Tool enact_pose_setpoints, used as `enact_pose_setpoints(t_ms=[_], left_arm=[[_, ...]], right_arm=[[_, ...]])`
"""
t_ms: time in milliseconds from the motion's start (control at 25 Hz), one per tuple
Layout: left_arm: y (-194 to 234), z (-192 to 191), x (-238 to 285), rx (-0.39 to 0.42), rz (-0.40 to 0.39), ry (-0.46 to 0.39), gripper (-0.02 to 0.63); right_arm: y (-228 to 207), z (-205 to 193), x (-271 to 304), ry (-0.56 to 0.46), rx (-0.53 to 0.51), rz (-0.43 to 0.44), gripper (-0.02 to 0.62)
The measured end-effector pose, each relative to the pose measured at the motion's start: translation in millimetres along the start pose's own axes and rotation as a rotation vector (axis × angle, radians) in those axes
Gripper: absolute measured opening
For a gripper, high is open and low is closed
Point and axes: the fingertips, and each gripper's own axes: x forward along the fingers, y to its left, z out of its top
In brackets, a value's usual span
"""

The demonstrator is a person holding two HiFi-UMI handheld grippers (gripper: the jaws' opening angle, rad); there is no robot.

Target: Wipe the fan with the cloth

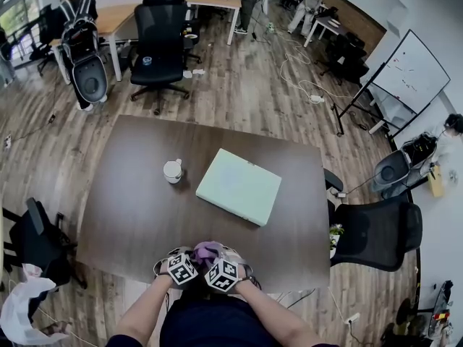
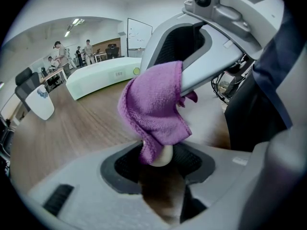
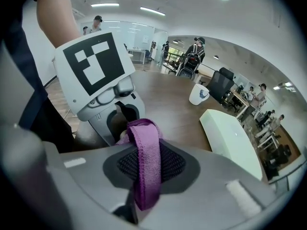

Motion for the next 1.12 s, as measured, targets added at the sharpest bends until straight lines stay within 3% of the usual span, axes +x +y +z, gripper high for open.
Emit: enact_pose_setpoints(t_ms=[280, 560, 1120], left_arm=[[-1, 4, 0, 0.002, -0.002, -0.002, 0.195], [-1, 1, 0, -0.003, 0.000, -0.008, 0.195], [-1, 2, 1, 0.000, -0.008, -0.010, 0.194]], right_arm=[[27, 3, -1, -0.032, -0.066, 0.115, 0.075], [30, -14, -7, -0.025, -0.077, 0.117, 0.077], [19, -46, -18, -0.009, 0.039, 0.101, 0.080]])
